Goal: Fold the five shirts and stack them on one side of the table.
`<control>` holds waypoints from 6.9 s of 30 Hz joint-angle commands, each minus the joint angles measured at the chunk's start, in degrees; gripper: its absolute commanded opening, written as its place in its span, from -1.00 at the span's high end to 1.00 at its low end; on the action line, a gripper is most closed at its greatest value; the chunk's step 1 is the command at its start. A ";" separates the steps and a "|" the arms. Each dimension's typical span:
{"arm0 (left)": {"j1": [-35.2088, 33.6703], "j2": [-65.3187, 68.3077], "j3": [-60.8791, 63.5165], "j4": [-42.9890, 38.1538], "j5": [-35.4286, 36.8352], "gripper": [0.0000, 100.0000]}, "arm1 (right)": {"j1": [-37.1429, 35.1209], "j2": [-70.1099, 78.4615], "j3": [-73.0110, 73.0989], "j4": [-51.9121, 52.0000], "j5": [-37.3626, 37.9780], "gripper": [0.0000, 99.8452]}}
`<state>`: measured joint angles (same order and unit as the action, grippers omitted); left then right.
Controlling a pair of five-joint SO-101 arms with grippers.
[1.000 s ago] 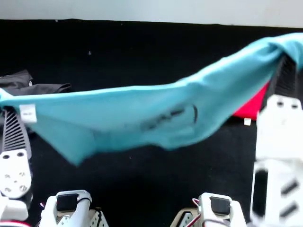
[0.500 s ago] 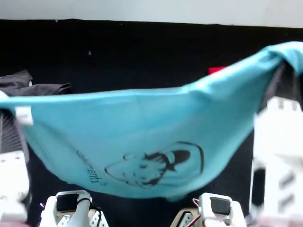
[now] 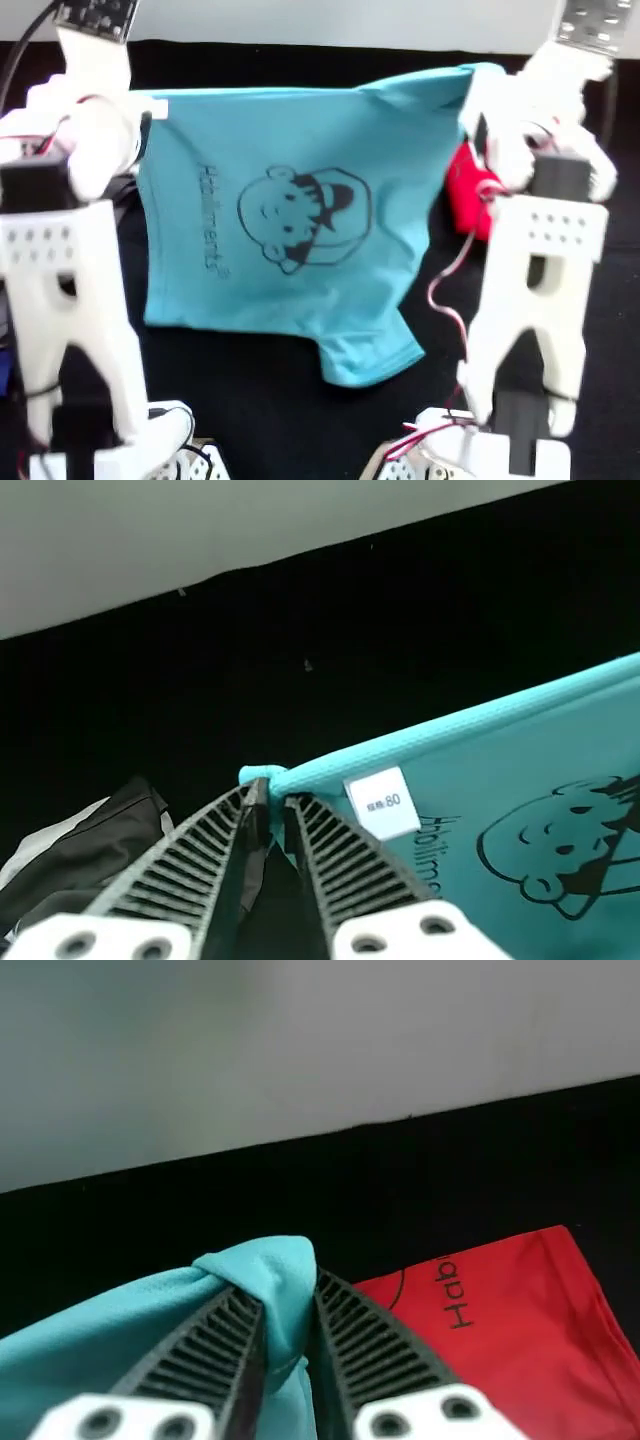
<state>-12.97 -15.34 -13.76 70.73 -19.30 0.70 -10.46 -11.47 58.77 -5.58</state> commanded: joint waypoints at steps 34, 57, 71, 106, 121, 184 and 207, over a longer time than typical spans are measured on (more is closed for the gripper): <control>-0.48 8.66 14.37 7.65 -5.54 0.98 | -12.62 18.33 9.36 15.43 -10.37 0.99; -0.57 8.31 20.18 4.04 -5.54 0.98 | -18.42 18.33 6.29 27.56 18.11 0.67; -2.77 8.31 20.18 4.04 -5.54 0.98 | -22.37 17.71 8.22 27.56 28.48 0.67; 1.27 8.31 20.44 4.31 -5.19 0.98 | -8.92 24.13 14.02 6.90 30.51 0.47; 9.54 8.31 20.18 4.48 -1.23 0.98 | -3.38 32.04 13.58 4.00 30.59 0.47; 2.86 -28.97 -3.82 18.20 -1.32 0.98 | 3.56 -7.69 -48.48 23.69 22.15 0.99; 0.48 -28.97 -28.53 24.88 -1.23 0.98 | 3.56 -8.13 -78.81 36.44 22.07 0.99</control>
<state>-12.00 -44.53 -41.45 95.43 -20.97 3.69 -18.81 -89.63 95.08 16.84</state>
